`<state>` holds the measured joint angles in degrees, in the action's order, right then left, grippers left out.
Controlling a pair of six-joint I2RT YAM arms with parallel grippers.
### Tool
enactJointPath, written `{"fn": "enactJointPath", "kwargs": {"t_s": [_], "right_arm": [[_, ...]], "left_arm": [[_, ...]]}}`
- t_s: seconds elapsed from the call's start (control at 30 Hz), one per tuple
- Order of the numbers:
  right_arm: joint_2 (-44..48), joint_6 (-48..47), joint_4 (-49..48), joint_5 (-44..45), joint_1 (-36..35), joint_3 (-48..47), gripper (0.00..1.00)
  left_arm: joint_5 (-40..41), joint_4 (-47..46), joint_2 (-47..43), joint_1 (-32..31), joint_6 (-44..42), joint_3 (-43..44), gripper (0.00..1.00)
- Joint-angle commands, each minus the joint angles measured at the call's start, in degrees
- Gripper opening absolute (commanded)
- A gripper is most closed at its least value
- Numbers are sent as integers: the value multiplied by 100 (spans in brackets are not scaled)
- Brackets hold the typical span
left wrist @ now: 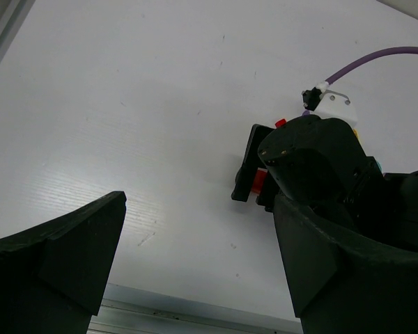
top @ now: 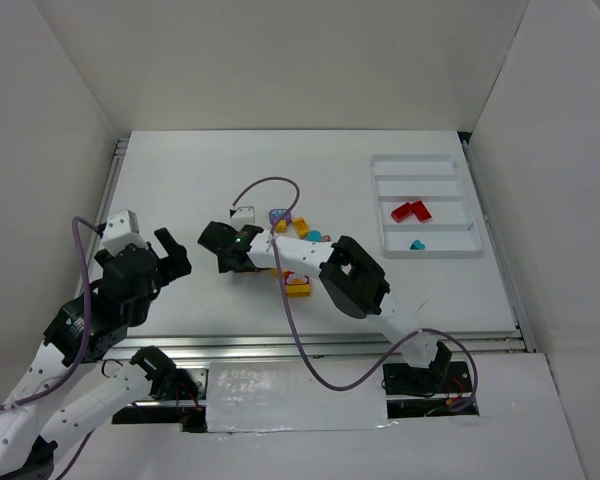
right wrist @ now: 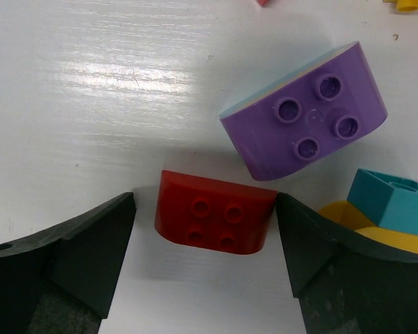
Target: Sort the legos into containers by color
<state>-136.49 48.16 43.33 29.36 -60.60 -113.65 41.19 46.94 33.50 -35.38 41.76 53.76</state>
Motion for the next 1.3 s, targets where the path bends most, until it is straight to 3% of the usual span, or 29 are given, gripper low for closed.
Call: {"fn": "enactJointPath", "kwargs": {"t_s": [0.0,0.07,0.2,0.23,0.3,0.33,0.57,0.87,1.1,1.13,1.27], "right_arm": [[43,62,-202,-80,4,175,87],[122,62,-333,-176,13,359,71],[263,53,-404,-265,-31,519,56],[306,36,-431,-282,-31,562,42],[403,0,-492,-300,-57,650,3],[464,-52,-562,-352,-83,694,0],[1782,-870,-1828,-1090,-172,1713,0],[3259,-1239,-1521,-530,249,2381,0],[4288,-2028,-1406,-484,2796,3707,0],[4314,-2108,-1389,-484,3452,3735,0],[3964,-2241,-1178,-607,4991,3534,0]], "left_arm": [[-23,-255,-19,22,-168,82,100],[-32,-255,-27,13,-168,91,100],[-15,-255,-45,22,-168,100,99],[-14,-247,-45,22,-168,91,100],[-14,-255,-71,22,-177,82,100],[-6,-255,-80,13,-168,82,99],[3,-255,-106,22,-159,74,99],[38,-238,-98,13,-142,82,99],[-6,-255,-177,22,-168,74,100],[-14,-281,-185,22,-185,65,99],[-67,-299,-203,22,-203,65,99]]}}
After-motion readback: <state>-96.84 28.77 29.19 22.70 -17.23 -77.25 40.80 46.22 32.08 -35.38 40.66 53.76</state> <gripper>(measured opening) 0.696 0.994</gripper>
